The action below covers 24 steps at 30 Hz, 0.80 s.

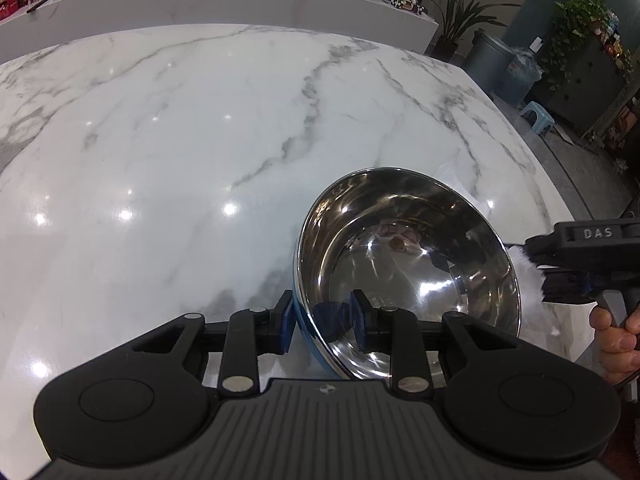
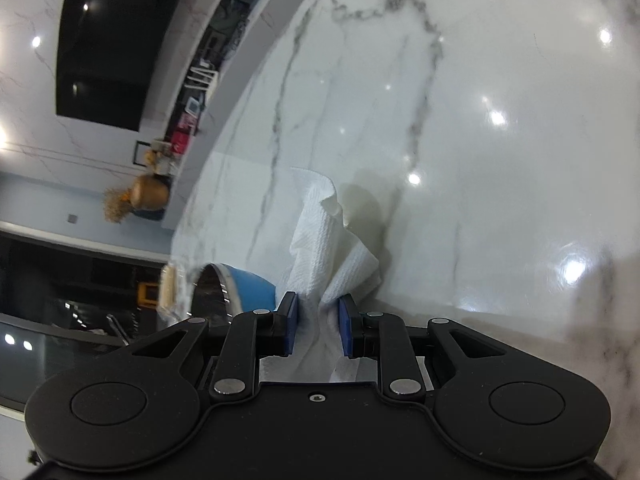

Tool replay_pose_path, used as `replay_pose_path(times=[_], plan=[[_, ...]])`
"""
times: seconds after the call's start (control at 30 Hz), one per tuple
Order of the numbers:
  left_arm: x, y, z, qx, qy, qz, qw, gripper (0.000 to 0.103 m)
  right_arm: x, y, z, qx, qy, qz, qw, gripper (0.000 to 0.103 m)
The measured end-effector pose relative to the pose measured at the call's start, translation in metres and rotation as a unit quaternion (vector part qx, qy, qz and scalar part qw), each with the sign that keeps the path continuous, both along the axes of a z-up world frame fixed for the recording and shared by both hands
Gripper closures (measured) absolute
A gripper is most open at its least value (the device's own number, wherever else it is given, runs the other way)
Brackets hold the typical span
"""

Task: Clean bowl

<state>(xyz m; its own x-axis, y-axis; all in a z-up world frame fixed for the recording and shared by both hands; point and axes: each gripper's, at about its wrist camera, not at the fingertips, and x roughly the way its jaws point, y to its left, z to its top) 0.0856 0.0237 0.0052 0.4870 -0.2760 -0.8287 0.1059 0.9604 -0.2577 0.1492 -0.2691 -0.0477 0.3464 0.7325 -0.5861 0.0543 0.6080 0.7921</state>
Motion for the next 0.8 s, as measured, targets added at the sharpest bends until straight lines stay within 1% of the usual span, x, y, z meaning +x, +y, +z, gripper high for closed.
replay_pose_path(times=[0.13, 0.23, 0.3, 0.33, 0.4, 0.43, 0.5, 0.6, 0.67, 0.7, 0.8], plan=[[0.000, 0.003, 0.000, -0.003, 0.008, 0.010, 0.9999, 0.077, 0.000, 0.005, -0.002, -0.004, -0.002, 0.003, 1.000, 0.083], [-0.001, 0.007, 0.006, -0.021, 0.017, 0.045, 0.9986, 0.075, 0.000, 0.008, -0.002, -0.004, -0.002, 0.005, 1.000, 0.083], [-0.001, 0.012, 0.009, -0.040, 0.035, 0.076, 0.9957, 0.068, 0.000, 0.010, -0.002, -0.006, -0.004, 0.006, 1.000, 0.083], [-0.002, 0.014, 0.010, -0.046, 0.046, 0.088, 0.9940, 0.067, 0.000, 0.011, -0.002, -0.006, -0.004, 0.006, 1.000, 0.083], [-0.004, 0.017, 0.014, -0.043, 0.066, 0.125, 0.9891, 0.067, 0.001, 0.010, -0.002, -0.005, -0.004, 0.006, 1.000, 0.083], [-0.004, 0.018, 0.015, -0.041, 0.069, 0.132, 0.9880, 0.067, 0.001, 0.009, -0.001, -0.006, -0.004, 0.006, 1.000, 0.083], [-0.004, 0.019, 0.015, -0.032, 0.095, 0.146, 0.9843, 0.067, 0.001, 0.008, -0.001, -0.006, -0.004, 0.006, 1.000, 0.083], [-0.006, 0.022, 0.012, -0.040, 0.119, 0.165, 0.9783, 0.067, 0.002, 0.005, 0.000, -0.005, -0.003, 0.005, 1.000, 0.083], [-0.008, 0.022, 0.011, -0.047, 0.126, 0.169, 0.9764, 0.067, 0.001, 0.003, -0.001, -0.004, -0.002, 0.003, 1.000, 0.083], [-0.008, 0.022, 0.011, -0.048, 0.128, 0.169, 0.9761, 0.068, 0.000, 0.002, -0.001, -0.004, -0.002, 0.003, 1.000, 0.083], [-0.007, 0.018, 0.011, -0.045, 0.133, 0.166, 0.9761, 0.080, 0.000, 0.002, -0.001, -0.002, 0.000, 0.002, 1.000, 0.083]])
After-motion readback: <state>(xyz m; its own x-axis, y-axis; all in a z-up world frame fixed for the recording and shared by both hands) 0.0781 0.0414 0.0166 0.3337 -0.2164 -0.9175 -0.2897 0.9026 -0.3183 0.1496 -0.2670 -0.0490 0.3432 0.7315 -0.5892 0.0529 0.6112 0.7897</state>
